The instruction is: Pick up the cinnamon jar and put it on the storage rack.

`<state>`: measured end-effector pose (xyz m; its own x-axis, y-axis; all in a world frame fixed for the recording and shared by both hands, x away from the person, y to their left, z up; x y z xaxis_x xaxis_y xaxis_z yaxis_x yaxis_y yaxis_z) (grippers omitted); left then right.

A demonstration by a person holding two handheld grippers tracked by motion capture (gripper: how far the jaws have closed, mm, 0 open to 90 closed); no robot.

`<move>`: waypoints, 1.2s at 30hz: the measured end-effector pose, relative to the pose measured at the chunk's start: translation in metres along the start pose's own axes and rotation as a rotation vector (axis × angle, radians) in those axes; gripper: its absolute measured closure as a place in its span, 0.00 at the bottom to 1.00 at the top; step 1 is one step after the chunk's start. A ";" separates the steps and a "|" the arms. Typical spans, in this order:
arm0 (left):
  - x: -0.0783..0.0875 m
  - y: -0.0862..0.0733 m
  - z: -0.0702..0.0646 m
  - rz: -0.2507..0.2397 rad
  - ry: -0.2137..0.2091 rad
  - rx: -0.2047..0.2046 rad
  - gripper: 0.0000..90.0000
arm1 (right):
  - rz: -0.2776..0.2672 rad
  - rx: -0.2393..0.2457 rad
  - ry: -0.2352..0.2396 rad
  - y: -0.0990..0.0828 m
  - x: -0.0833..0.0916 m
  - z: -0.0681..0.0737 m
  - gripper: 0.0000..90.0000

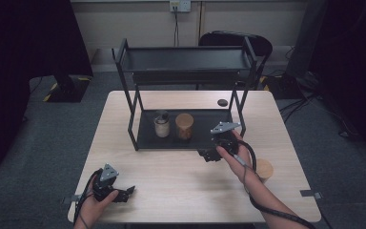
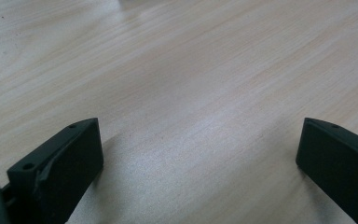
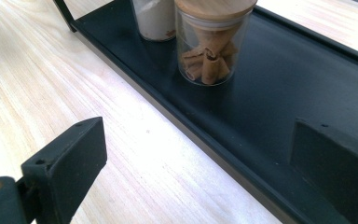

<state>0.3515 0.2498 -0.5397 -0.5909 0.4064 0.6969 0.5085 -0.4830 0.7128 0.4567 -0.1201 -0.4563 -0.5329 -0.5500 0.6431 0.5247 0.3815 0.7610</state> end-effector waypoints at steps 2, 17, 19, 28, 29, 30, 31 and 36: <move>0.000 0.000 0.000 0.000 0.000 0.000 0.00 | -0.005 0.000 -0.002 0.001 0.004 -0.001 0.04; 0.000 0.000 0.000 -0.001 0.001 0.000 0.00 | -0.027 0.012 -0.012 0.003 0.029 -0.006 0.04; 0.000 0.000 0.000 -0.001 0.001 0.000 0.00 | -0.028 0.010 -0.011 0.001 0.032 -0.007 0.04; 0.000 0.000 0.000 -0.001 0.001 0.000 0.00 | -0.018 0.007 -0.019 -0.010 0.044 -0.016 0.04; 0.000 0.000 0.000 -0.001 0.001 0.000 0.00 | -0.020 0.005 -0.020 -0.011 0.045 -0.017 0.04; 0.000 0.000 0.000 -0.001 0.001 -0.002 0.00 | -0.022 0.001 -0.023 -0.012 0.047 -0.019 0.04; 0.000 0.000 0.000 -0.001 0.001 0.000 0.00 | -0.020 -0.002 -0.024 -0.013 0.048 -0.021 0.04; 0.000 0.000 0.000 -0.001 0.001 0.000 0.00 | -0.025 -0.014 -0.028 -0.016 0.055 -0.027 0.04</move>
<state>0.3514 0.2498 -0.5398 -0.5917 0.4061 0.6964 0.5081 -0.4829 0.7132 0.4366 -0.1769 -0.4355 -0.5639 -0.5383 0.6263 0.5202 0.3575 0.7756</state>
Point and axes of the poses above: each handheld gripper's, and its own axes: x roughly backward along the jaws, y roughly out of its top, z roughly to its left, the point moved 4 cm from there along -x, roughly forward along the jaws, and after that the axes turned 6 degrees about -x, right-handed, at the moved point
